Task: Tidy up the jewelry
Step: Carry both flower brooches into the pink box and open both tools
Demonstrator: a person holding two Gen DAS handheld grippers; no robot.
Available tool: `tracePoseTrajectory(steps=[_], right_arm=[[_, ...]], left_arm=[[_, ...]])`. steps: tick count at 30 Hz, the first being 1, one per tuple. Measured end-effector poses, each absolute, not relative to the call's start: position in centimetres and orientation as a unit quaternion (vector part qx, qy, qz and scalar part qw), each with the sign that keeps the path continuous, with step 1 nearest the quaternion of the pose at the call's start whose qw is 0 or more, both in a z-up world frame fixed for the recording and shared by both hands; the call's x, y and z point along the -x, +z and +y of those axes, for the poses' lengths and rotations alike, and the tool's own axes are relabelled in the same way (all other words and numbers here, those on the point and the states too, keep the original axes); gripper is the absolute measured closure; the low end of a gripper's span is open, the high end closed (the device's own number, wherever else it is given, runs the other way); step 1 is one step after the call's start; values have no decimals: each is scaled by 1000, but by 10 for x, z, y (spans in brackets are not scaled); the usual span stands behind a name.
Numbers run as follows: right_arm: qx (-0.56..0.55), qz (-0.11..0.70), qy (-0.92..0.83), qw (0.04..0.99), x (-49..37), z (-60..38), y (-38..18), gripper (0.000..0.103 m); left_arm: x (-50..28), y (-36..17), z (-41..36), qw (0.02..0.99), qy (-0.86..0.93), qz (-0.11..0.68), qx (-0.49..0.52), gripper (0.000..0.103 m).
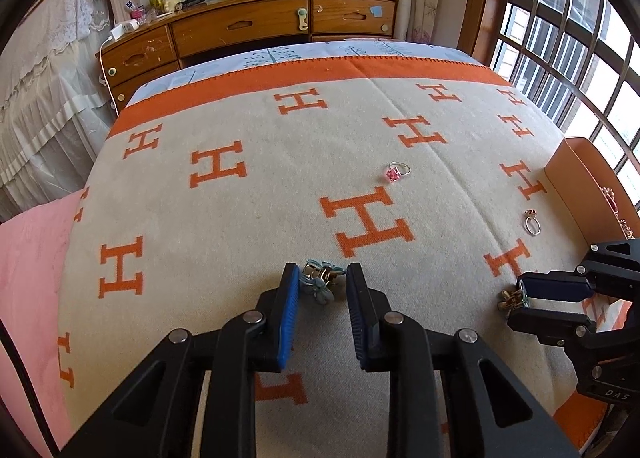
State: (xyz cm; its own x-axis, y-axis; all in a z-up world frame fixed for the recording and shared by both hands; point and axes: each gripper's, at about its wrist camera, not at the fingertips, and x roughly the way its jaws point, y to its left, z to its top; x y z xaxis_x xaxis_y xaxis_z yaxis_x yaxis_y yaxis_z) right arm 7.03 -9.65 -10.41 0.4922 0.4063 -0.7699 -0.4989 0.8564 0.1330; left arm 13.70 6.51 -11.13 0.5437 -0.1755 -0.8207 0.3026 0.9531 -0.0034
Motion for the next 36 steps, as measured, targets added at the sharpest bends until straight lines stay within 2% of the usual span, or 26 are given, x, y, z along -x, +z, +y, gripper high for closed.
tracePoseTrajectory(steps=[12, 25, 36], right_arm=[[2, 403, 258, 878, -50, -122, -85, 83], [-79, 322, 170, 928, -2, -234, -37, 83], [-90, 331, 70, 937, 9, -310, -43, 83]], left_arm=[[-100, -78, 34, 882, -167, 438, -56, 81], [-62, -20, -76, 876, -256, 401, -78, 81], [-67, -35, -176, 849, -301, 421, -111, 81]])
